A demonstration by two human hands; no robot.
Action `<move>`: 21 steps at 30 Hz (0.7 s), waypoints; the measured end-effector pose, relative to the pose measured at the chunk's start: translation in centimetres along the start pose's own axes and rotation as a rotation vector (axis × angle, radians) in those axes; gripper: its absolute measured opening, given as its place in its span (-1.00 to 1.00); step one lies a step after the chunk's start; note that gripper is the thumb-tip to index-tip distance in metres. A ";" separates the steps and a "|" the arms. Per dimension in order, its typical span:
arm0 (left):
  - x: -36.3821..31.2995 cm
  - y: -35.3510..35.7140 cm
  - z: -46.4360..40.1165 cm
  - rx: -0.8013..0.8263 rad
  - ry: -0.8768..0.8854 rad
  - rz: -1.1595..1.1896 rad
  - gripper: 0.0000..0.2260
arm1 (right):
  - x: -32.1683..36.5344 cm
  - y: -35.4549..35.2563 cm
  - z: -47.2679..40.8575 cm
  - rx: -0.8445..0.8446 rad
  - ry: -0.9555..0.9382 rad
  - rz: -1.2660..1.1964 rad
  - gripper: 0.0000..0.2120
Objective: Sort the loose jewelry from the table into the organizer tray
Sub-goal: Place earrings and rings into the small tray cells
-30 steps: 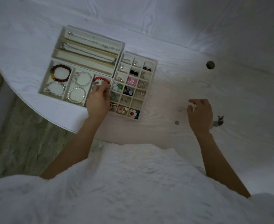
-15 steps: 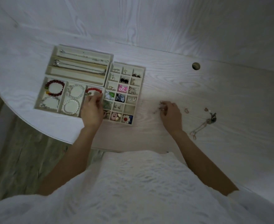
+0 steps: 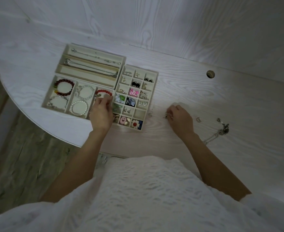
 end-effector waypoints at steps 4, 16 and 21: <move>0.0 0.0 0.0 -0.011 0.019 0.008 -0.82 | 0.4 0.2 -0.6 0.080 0.004 -0.020 -0.83; 0.5 0.4 0.1 -0.006 0.016 0.032 -0.81 | -1.7 -0.4 -2.0 0.119 0.246 -0.012 -0.88; 0.6 0.5 0.1 0.007 0.017 0.038 -0.82 | -0.3 -0.1 -1.9 0.064 0.198 0.130 -0.87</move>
Point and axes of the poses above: each hand's wrist, its own z-axis away from the middle knuckle, its own y-axis out of the palm, x = y × z, the point moved 9 cm from there along -z, towards the middle knuckle, and after that the axes turned 14 degrees about y, right-handed, at the moved point
